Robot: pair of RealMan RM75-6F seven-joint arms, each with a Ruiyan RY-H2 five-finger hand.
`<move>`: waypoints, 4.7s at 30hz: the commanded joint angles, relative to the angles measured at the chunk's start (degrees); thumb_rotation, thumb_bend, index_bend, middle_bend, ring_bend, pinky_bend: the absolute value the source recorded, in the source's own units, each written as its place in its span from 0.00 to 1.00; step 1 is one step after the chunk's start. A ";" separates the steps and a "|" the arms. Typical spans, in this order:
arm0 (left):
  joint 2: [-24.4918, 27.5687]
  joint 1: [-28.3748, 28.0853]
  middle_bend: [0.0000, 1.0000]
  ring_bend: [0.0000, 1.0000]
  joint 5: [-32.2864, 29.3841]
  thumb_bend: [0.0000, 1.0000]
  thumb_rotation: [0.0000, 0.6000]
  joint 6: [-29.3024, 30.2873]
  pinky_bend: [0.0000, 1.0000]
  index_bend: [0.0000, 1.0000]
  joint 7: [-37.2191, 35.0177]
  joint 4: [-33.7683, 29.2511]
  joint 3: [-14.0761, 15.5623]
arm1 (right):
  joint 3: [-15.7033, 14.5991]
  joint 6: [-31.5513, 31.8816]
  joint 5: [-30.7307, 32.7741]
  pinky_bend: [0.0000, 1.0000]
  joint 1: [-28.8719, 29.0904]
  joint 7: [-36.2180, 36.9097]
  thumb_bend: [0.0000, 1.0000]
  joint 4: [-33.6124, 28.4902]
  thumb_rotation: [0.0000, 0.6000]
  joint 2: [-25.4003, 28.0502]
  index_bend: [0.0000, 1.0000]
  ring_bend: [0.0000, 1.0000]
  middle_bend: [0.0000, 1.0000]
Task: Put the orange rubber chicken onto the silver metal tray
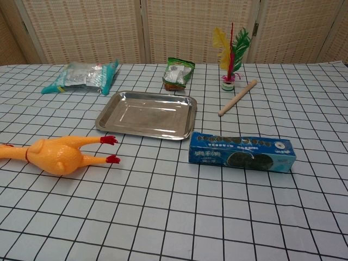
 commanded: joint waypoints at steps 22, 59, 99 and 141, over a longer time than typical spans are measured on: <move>-6.04 -19.00 0.00 0.00 -3.87 0.40 1.00 -27.51 0.12 0.00 6.59 2.65 -3.16 | 2.20 -1.16 4.66 0.00 0.05 -0.13 0.13 0.98 1.00 -0.26 0.00 0.00 0.00; -15.98 -26.70 0.51 0.25 -3.38 0.62 1.00 -34.03 0.19 0.55 -3.39 19.40 0.17 | 2.86 -1.27 5.91 0.00 -0.24 -0.73 0.13 1.22 1.00 -0.64 0.00 0.00 0.00; -14.49 -27.27 0.76 0.57 -1.81 0.81 1.00 -21.44 0.49 0.80 8.05 0.63 -4.38 | 16.56 -47.94 32.18 0.00 44.45 -4.68 0.13 -29.37 1.00 5.15 0.00 0.00 0.00; -14.10 -28.83 0.76 0.57 -4.10 0.81 1.00 -22.14 0.49 0.80 9.21 -1.03 -3.94 | 13.28 -35.21 61.18 1.00 65.27 -18.57 0.35 -10.68 1.00 -23.93 0.96 0.82 0.74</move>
